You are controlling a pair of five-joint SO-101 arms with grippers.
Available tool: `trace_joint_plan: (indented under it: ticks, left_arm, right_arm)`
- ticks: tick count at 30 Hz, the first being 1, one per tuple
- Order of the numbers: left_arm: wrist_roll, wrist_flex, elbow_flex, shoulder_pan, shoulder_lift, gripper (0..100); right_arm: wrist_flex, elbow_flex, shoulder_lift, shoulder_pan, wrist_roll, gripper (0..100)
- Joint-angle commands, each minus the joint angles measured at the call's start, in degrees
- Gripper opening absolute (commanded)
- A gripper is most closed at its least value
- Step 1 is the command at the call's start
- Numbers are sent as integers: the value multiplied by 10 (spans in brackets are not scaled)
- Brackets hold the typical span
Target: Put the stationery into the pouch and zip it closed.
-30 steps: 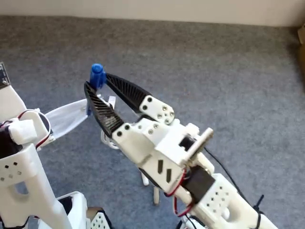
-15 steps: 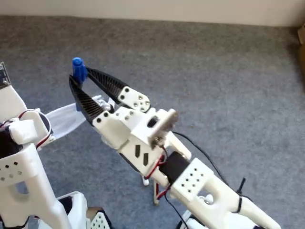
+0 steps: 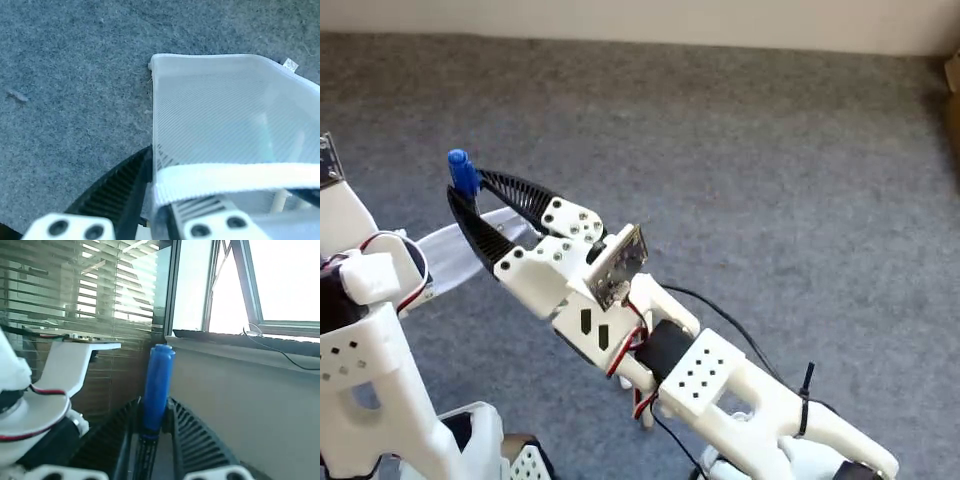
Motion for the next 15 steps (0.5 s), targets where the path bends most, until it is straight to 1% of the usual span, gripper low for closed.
trace_joint_plan:
  ticks: [1, 4, 6, 15]
  left_arm:
    - [3, 1, 11, 7, 16, 6]
    - [3, 1, 11, 7, 16, 6]
    - [3, 1, 11, 7, 16, 6]
    - [3, 1, 11, 7, 16, 6]
  right_arm:
    - [-7, 9, -7, -24, 44, 4]
    - [-7, 24, -7, -43, 125, 4]
    - [-7, 43, -7, -53, 150, 4]
    - [-7, 78, -8, -62, 153, 4]
